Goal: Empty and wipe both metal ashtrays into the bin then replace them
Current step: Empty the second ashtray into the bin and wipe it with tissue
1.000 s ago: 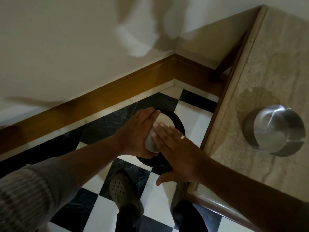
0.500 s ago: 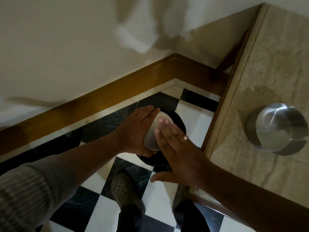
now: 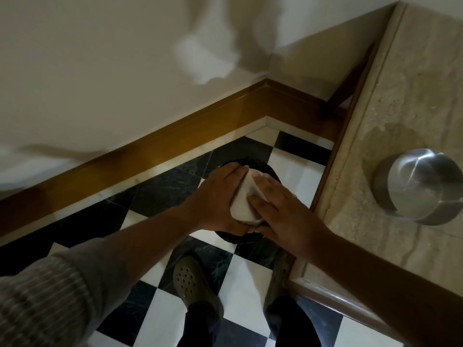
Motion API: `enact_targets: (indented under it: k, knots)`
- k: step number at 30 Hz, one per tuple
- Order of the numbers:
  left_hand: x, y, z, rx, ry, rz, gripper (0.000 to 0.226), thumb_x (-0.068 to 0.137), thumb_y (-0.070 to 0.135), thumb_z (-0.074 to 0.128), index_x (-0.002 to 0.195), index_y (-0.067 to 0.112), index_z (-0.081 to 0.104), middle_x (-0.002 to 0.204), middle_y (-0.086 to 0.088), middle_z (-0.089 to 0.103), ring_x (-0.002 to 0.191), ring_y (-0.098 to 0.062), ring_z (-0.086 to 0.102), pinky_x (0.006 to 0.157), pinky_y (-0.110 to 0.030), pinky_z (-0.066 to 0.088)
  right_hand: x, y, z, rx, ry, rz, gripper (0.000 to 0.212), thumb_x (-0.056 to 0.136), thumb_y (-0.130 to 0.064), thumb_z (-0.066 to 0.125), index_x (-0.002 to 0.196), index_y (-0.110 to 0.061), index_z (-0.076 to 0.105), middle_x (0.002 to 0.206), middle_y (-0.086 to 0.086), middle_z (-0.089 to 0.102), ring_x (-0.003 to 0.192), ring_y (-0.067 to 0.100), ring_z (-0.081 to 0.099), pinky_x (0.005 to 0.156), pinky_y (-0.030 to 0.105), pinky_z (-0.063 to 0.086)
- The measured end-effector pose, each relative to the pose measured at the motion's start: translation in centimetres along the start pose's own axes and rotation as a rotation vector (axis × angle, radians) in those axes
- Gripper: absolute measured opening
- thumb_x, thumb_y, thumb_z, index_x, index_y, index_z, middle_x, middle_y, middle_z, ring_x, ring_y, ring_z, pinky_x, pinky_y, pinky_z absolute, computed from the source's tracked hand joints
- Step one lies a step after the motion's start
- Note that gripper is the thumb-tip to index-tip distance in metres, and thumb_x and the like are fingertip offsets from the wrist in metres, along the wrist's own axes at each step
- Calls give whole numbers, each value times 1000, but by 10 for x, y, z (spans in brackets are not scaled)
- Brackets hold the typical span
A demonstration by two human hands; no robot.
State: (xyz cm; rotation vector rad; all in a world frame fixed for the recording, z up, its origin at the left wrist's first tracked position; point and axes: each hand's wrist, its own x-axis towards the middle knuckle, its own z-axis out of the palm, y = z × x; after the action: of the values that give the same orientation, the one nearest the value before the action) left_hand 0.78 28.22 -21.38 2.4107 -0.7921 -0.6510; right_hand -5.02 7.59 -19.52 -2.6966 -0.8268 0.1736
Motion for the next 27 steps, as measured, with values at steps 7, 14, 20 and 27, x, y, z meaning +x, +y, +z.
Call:
enact_targets:
  k: [7, 14, 20, 27]
  knots:
    - [-2, 17, -47, -660, -3, -405, 61, 79, 53, 72, 128, 23, 51, 124, 0, 59, 111, -21, 62, 88, -32, 57, -4, -8, -29, 504, 64, 323, 51, 91, -51, 52, 126, -15, 56, 120, 4, 65, 107, 8, 60, 90, 17, 51]
    - [9, 53, -71, -890, 184, -678, 41, 98, 49, 48, 107, 15, 69, 113, -17, 71, 103, -35, 69, 79, -43, 61, -9, -43, -42, 1265, 414, 940, 22, 101, -24, 44, 112, -37, 58, 112, -10, 62, 105, 15, 65, 78, 27, 60]
    - [3, 87, -74, -816, 120, -636, 18, 101, 24, 54, 91, 26, 68, 98, -2, 71, 94, -18, 69, 76, -30, 60, -24, -53, -51, 1176, 575, 1186, 21, 103, -20, 42, 98, -26, 62, 99, 3, 67, 87, 14, 67, 66, 27, 62]
    - [3, 157, -68, -819, 215, -653, 15, 100, 20, 56, 101, 20, 70, 100, -5, 74, 91, -17, 71, 70, -27, 61, -68, -17, -83, 735, 534, 1168, 32, 101, -25, 41, 85, -15, 66, 81, 7, 66, 77, 22, 66, 69, 50, 59]
